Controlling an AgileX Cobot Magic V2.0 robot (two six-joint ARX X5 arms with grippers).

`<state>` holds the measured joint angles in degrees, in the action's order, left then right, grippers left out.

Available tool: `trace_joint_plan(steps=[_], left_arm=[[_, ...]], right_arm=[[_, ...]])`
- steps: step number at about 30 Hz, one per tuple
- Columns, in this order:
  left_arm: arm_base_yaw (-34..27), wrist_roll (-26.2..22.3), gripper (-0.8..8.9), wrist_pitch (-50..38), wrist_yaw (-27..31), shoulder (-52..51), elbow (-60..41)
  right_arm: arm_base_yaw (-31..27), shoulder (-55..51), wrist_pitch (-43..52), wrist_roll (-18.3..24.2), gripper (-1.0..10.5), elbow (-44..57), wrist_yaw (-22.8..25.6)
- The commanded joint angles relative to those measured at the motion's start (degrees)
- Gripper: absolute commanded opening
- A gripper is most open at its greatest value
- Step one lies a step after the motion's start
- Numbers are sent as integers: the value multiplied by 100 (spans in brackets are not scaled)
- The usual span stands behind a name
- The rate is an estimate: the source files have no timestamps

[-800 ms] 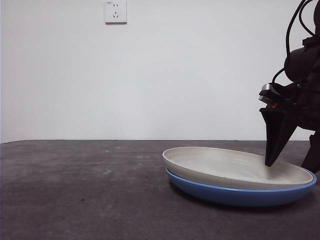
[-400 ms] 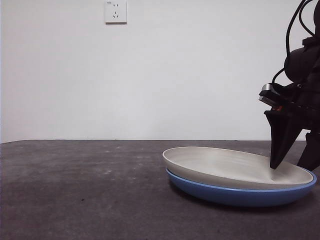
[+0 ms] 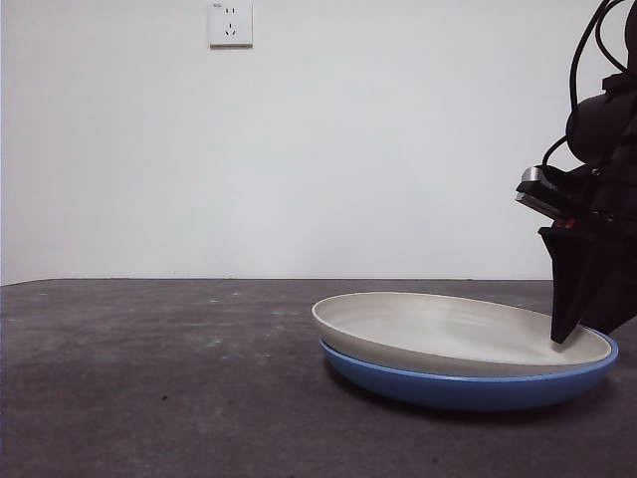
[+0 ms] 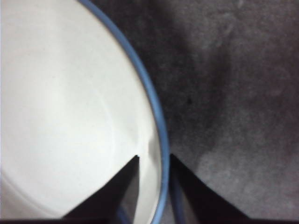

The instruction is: Pick up the white plate, put it on the blue plate, put it on desk

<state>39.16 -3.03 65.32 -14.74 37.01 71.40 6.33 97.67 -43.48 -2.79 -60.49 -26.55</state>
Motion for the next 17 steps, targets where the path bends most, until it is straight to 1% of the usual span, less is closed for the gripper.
trace_joint_plan(steps=[1,4,10,17], left_arm=[[46,7,626,-66,22,33,66],[46,7,626,-66,22,33,66],[46,7,626,-66,20,33,66],[46,7,626,-66,17,33,66]], right_arm=[[17,125,-7,66,11,-26,33],[17,122,-7,42,11,-26,111],[-28,111,-4,-63,11,-57,39],[-35,-9,-518,-164,11,-498,-70]])
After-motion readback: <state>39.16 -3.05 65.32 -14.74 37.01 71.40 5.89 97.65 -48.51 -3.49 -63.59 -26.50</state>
